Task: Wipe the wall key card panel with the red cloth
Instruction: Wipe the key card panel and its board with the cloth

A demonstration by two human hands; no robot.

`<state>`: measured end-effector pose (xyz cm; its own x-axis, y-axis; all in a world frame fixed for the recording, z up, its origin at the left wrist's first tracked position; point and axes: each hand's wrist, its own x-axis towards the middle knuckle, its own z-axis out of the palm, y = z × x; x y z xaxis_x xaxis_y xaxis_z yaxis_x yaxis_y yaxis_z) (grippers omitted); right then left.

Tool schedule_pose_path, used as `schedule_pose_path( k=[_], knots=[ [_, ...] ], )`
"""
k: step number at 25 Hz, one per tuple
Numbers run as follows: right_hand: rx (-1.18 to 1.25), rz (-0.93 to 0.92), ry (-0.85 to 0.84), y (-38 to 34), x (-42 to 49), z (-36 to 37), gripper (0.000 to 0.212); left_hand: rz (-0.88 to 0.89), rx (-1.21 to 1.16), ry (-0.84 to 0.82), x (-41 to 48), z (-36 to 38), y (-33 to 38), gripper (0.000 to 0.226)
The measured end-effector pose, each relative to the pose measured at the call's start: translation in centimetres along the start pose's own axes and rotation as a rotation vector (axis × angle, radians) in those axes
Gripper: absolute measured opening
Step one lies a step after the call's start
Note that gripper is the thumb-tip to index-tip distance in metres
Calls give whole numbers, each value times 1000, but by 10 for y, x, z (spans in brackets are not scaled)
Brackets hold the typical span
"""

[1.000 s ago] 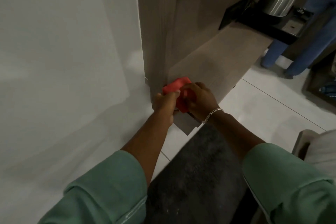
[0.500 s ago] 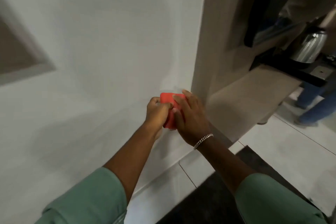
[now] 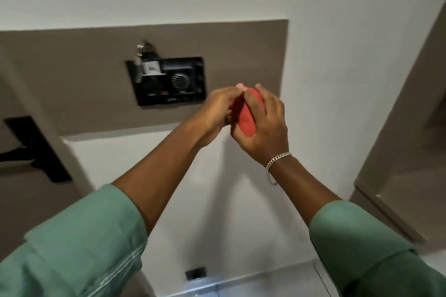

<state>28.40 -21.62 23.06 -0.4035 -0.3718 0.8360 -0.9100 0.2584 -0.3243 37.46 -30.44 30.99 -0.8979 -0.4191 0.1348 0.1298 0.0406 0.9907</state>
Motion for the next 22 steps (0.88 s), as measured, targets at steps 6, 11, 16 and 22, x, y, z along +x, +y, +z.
schedule_pose_path(
  k=[6, 11, 16, 22],
  knots=[
    [42, -80, 192, -76, 54, 46, 67, 371, -85, 240, -49, -97, 71, 20],
    [-90, -155, 186, -86, 63, 84, 63, 952, 788, 775, -40, -170, 65, 39],
    [-63, -176, 238, -70, 57, 109, 64, 865, 1720, 743, 2, -235, 23, 68],
    [-7, -124, 411, -85, 77, 130, 50, 969, 1799, 889, 18, -247, 12, 72]
  ],
)
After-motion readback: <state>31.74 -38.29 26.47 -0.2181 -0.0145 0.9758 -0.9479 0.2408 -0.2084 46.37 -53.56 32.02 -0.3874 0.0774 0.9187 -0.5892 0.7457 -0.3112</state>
